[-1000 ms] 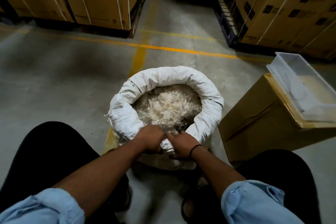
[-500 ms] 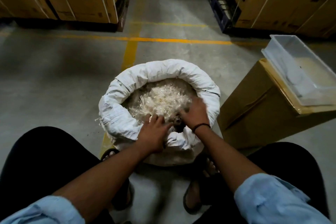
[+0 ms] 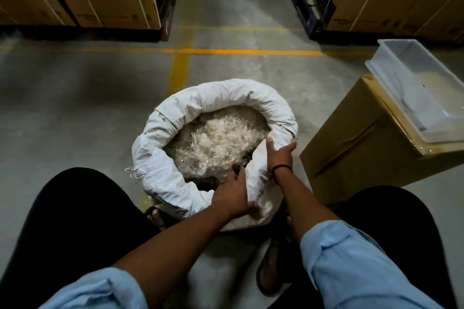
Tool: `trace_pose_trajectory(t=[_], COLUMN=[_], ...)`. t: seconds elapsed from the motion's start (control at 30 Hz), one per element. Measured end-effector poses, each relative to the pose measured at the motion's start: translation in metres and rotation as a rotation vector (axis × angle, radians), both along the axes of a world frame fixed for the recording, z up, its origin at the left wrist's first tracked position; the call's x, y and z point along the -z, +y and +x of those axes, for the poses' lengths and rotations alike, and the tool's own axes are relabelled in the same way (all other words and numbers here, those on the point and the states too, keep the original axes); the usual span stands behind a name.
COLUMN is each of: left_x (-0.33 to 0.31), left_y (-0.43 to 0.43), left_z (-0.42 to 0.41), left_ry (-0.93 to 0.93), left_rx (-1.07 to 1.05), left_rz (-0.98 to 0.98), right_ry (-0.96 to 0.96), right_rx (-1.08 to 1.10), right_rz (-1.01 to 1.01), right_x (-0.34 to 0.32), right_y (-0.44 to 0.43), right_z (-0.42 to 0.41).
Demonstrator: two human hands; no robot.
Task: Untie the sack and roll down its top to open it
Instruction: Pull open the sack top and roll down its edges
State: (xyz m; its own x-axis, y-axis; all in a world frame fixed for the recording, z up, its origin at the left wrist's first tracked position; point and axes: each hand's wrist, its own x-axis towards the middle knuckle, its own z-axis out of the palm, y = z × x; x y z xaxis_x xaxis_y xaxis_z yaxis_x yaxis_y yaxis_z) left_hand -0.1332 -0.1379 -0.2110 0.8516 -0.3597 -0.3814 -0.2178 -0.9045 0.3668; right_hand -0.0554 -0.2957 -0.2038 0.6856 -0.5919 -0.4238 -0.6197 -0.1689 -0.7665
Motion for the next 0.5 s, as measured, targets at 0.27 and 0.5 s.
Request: trace_pose_trajectory(t=[0.27,0.5], left_x=[-0.012,-0.085], left_y=[-0.008,-0.011], left_z=[-0.004,0.056], left_ry=[-0.317,0.106], left_rx=[0.154,0.067], left_rz=[-0.012,0.031], right_ry=[-0.098,0.054], right_rx=[0.056,-0.321], right_rz=[0.527,-0.578], right_x=[-0.013,-0.092], right_y=[-0.056,-0.041], right_z=[0.000,0.031])
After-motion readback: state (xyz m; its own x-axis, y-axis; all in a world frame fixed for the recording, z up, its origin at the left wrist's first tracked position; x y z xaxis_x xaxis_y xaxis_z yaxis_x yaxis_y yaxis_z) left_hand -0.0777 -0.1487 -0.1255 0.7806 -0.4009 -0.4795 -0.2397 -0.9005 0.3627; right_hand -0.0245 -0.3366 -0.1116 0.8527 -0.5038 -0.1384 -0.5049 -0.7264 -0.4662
